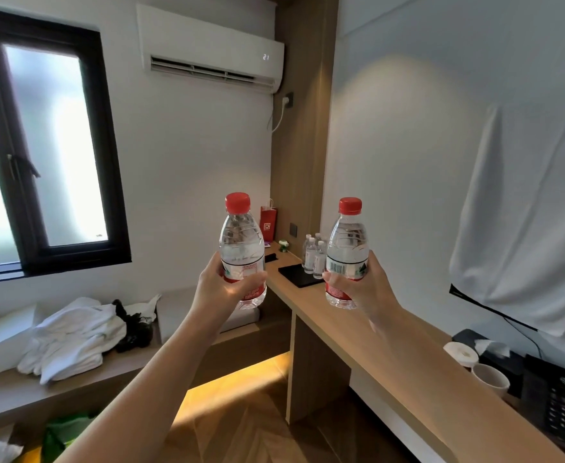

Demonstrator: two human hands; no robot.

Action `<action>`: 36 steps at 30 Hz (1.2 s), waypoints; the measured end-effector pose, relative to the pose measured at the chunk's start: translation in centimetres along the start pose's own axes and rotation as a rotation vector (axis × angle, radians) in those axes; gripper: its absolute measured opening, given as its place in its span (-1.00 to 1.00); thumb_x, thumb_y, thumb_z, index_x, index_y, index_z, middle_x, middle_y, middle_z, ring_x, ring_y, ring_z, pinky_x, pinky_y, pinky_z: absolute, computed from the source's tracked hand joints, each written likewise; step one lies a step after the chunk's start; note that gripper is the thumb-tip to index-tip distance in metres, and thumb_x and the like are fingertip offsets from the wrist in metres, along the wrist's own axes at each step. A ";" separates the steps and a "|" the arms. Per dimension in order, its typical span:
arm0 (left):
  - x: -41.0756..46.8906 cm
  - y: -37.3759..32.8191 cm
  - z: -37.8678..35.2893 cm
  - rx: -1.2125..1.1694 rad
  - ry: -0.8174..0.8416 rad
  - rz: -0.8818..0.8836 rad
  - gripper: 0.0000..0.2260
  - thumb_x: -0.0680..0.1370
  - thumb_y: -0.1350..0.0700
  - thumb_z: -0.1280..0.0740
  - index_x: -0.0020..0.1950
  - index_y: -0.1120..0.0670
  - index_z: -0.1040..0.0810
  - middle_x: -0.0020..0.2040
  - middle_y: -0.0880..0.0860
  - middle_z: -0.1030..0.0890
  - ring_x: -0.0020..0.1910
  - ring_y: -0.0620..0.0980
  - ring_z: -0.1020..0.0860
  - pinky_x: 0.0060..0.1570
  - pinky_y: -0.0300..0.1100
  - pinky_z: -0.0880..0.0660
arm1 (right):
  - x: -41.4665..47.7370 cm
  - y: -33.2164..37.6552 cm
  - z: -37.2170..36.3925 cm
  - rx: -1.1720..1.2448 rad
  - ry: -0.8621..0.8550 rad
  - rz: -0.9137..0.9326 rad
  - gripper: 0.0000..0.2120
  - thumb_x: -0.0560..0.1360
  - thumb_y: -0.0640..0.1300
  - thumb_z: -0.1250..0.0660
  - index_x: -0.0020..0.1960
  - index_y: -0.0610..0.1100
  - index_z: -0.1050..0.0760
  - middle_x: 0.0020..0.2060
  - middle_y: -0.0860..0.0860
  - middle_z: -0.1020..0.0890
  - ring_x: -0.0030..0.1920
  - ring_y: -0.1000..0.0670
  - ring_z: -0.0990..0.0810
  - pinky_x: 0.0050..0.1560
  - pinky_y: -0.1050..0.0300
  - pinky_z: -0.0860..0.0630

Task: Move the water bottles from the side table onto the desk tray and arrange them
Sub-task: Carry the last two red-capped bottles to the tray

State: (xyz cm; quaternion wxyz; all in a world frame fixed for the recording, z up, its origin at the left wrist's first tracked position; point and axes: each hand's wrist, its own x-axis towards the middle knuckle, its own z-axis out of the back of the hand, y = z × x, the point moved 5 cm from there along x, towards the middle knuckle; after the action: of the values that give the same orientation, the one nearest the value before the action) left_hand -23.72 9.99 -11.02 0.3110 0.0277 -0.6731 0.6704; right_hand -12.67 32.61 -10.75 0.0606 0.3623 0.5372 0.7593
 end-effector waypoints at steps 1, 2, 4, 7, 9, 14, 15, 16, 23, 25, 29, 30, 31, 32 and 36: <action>1.1 0.8 0.0 0.005 0.001 -0.002 -0.32 0.26 -0.09 -0.50 0.34 0.01 -0.43 0.15 0.01 -0.60 0.16 0.04 -0.56 0.21 0.11 -0.50 | 0.9 -0.6 -0.4 -0.005 -0.004 0.008 -0.42 0.41 -0.26 -0.50 0.32 -0.06 -0.33 0.11 0.01 -0.56 0.11 0.00 -0.55 0.01 0.28 -0.55; 2.3 1.7 0.1 0.009 0.005 -0.002 -0.32 0.26 -0.09 -0.50 0.34 0.01 -0.43 0.16 0.00 -0.60 0.16 0.03 -0.56 0.22 0.10 -0.50 | 1.9 -1.3 -0.8 -0.012 -0.007 0.006 -0.41 0.41 -0.27 -0.49 0.36 -0.11 -0.33 0.14 -0.03 -0.56 0.12 -0.02 -0.55 0.07 0.23 -0.55; 5.1 3.4 0.1 0.013 0.022 -0.005 -0.33 0.26 -0.10 -0.49 0.34 0.00 -0.43 0.15 -0.02 -0.60 0.15 0.01 -0.56 0.21 0.08 -0.50 | 4.1 -2.9 -1.8 -0.026 -0.020 0.016 -0.38 0.42 -0.33 -0.47 0.40 -0.20 -0.30 0.18 -0.12 -0.55 0.10 -0.03 -0.57 0.06 0.25 -0.56; 9.9 6.0 0.4 0.011 0.054 -0.024 -0.36 0.27 -0.08 -0.49 0.31 -0.01 -0.43 0.15 -0.03 -0.60 0.15 -0.01 -0.56 0.19 0.01 -0.51 | 8.4 -5.3 -3.5 -0.055 -0.036 0.039 -0.33 0.38 -0.21 -0.54 0.39 -0.18 -0.31 0.17 -0.12 -0.56 0.11 -0.02 -0.58 -0.05 0.34 -0.57; 13.3 7.7 0.9 0.012 0.069 -0.033 -0.41 0.32 -0.03 -0.51 0.30 -0.02 -0.42 0.14 -0.04 -0.59 0.14 -0.03 -0.56 0.16 -0.04 -0.51 | 11.5 -7.0 -4.5 -0.092 -0.046 0.015 -0.22 0.26 0.07 -0.55 0.39 -0.09 -0.33 0.19 -0.06 -0.58 0.16 -0.04 -0.59 0.07 0.21 -0.58; 21.1 11.4 2.4 0.015 0.123 -0.023 -0.40 0.27 -0.11 -0.49 0.27 -0.10 -0.40 0.09 -0.15 -0.58 0.06 -0.14 -0.55 0.06 -0.18 -0.49 | 18.2 -11.6 -7.3 -0.099 -0.109 -0.007 0.02 0.09 0.39 -0.54 0.37 -0.12 -0.34 0.19 -0.10 -0.59 0.17 -0.16 -0.59 0.18 -0.21 -0.57; 22.4 12.0 2.7 0.012 0.137 -0.023 -0.40 0.26 -0.13 -0.49 0.26 -0.12 -0.40 0.08 -0.17 -0.57 0.05 -0.16 -0.55 0.02 -0.22 -0.49 | 19.2 -12.6 -7.7 -0.096 -0.119 -0.006 0.03 0.09 0.41 -0.53 0.37 -0.13 -0.34 0.19 -0.10 -0.60 0.16 -0.16 -0.60 0.17 -0.22 -0.57; 23.5 12.6 2.9 0.004 0.151 -0.023 -0.40 0.25 -0.14 -0.49 0.25 -0.14 -0.40 0.08 -0.18 -0.58 0.05 -0.18 -0.55 -0.01 -0.26 -0.49 | 20.2 -13.5 -7.9 -0.087 -0.134 -0.011 0.03 0.10 0.41 -0.53 0.37 -0.12 -0.35 0.19 -0.09 -0.60 0.16 -0.15 -0.60 0.16 -0.20 -0.58; 29.2 17.3 2.8 0.009 0.193 0.023 -0.42 0.29 -0.07 -0.52 0.26 -0.11 -0.42 0.09 -0.15 -0.59 0.08 -0.14 -0.55 0.10 -0.09 -0.52 | 25.1 -16.6 -11.0 -0.035 -0.193 0.015 0.02 0.13 0.16 -0.55 0.31 -0.46 -0.24 0.10 -0.17 -0.52 0.04 0.11 -0.64 -0.05 0.37 -0.55; 30.6 18.8 2.3 0.018 0.198 0.034 -0.43 0.33 0.00 -0.54 0.28 -0.09 -0.41 0.10 -0.15 -0.58 0.09 -0.12 -0.55 0.14 -0.06 -0.51 | 26.4 -18.0 -11.1 -0.049 -0.186 -0.010 -0.08 0.17 0.05 -0.57 0.37 -0.32 -0.28 0.15 -0.16 -0.53 0.12 -0.04 -0.60 0.06 0.21 -0.59; 33.6 21.6 1.2 0.008 0.198 0.053 -0.40 0.35 0.02 -0.53 0.34 -0.07 -0.40 0.15 -0.09 -0.58 0.14 -0.04 -0.55 0.15 -0.04 -0.50 | 28.9 -21.4 -10.9 -0.099 -0.156 -0.091 -0.21 0.25 0.15 -0.58 0.38 0.04 -0.33 0.14 0.14 -0.57 0.15 0.09 -0.57 -0.07 0.37 -0.58; 34.5 22.4 0.8 0.011 0.199 0.056 -0.40 0.36 0.03 -0.53 0.34 -0.07 -0.40 0.16 -0.09 -0.58 0.14 -0.04 -0.55 0.15 -0.04 -0.50 | 29.6 -22.1 -11.0 -0.095 -0.158 -0.107 -0.20 0.25 0.17 -0.58 0.39 0.05 -0.33 0.14 0.16 -0.56 0.14 0.10 -0.57 -0.14 0.44 -0.55; 35.3 23.2 0.3 0.013 0.199 0.060 -0.41 0.36 0.03 -0.53 0.33 -0.09 -0.40 0.15 -0.10 -0.58 0.13 -0.06 -0.55 0.13 -0.06 -0.50 | 30.3 -22.9 -11.0 -0.085 -0.163 -0.119 -0.20 0.25 0.15 -0.57 0.40 0.03 -0.33 0.15 0.14 -0.56 0.15 0.08 -0.57 -0.16 0.44 -0.55; 36.2 24.1 -0.2 0.012 0.198 0.066 -0.42 0.36 0.03 -0.53 0.31 -0.11 -0.40 0.13 -0.13 -0.58 0.11 -0.08 -0.55 0.11 -0.10 -0.50 | 31.1 -23.6 -11.1 -0.075 -0.163 -0.124 -0.20 0.26 0.14 -0.56 0.41 0.01 -0.32 0.16 0.11 -0.57 0.17 0.05 -0.57 -0.16 0.43 -0.55; 40.3 27.2 -2.8 -0.009 0.199 0.094 -0.41 0.26 -0.07 -0.53 0.22 -0.20 -0.39 0.06 -0.20 -0.58 0.04 -0.15 -0.56 -0.09 -0.30 -0.48 | 34.6 -27.4 -11.0 -0.030 -0.129 -0.139 -0.09 0.22 0.17 -0.52 0.48 0.01 -0.26 0.28 0.06 -0.52 0.26 0.04 -0.51 0.01 0.30 -0.55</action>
State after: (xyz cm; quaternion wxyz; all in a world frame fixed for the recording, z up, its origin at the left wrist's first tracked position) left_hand -67.49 30.54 -16.96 0.3446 -0.0721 -0.6423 0.6808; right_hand -52.87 52.16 -19.26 0.1531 0.3715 0.5445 0.7362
